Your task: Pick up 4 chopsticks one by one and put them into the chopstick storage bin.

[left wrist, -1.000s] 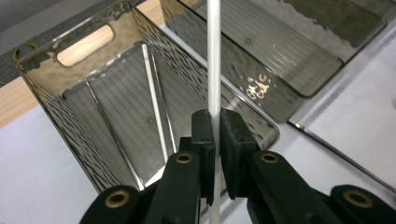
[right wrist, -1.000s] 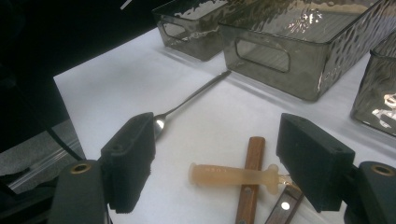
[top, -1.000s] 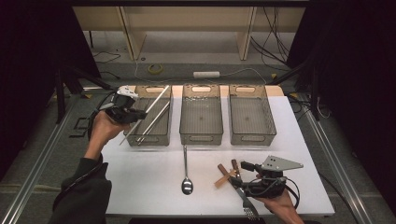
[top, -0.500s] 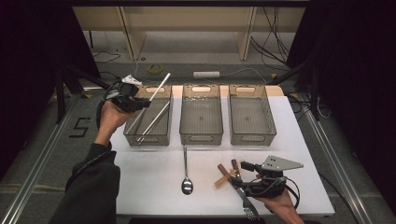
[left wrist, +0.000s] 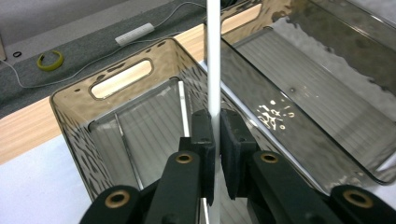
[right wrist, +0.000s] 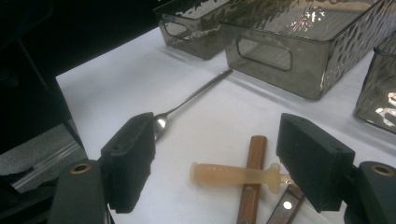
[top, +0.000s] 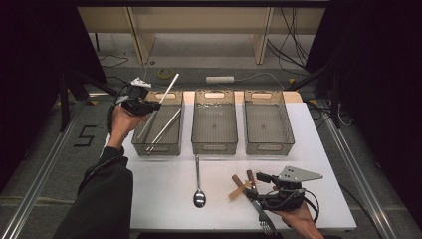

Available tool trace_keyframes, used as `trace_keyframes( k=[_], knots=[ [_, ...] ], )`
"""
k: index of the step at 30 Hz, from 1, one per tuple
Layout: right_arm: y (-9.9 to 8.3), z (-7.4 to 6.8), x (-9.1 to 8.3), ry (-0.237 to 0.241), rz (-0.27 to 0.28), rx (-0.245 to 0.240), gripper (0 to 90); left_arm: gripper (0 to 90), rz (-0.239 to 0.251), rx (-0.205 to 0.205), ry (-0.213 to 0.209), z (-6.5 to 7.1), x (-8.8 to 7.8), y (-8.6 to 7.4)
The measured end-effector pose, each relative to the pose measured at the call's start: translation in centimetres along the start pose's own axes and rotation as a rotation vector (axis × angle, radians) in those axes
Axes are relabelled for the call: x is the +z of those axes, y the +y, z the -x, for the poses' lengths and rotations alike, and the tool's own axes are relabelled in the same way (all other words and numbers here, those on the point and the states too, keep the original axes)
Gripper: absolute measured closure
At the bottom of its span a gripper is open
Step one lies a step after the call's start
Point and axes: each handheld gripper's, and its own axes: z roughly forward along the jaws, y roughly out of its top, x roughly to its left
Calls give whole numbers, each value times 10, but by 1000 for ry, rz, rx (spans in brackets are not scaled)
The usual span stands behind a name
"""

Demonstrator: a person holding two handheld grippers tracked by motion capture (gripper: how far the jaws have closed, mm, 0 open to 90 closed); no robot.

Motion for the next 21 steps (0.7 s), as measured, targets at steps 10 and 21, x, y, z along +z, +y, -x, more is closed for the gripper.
trace_keyframes(
  k=[10,21],
  knots=[
    [0,1,0,1,0,0,292,841,-15,-24,18,-10,12,-10],
    [0,0,0,1,-2,1,292,841,-8,-45,25,-13,20,-19]
  ],
)
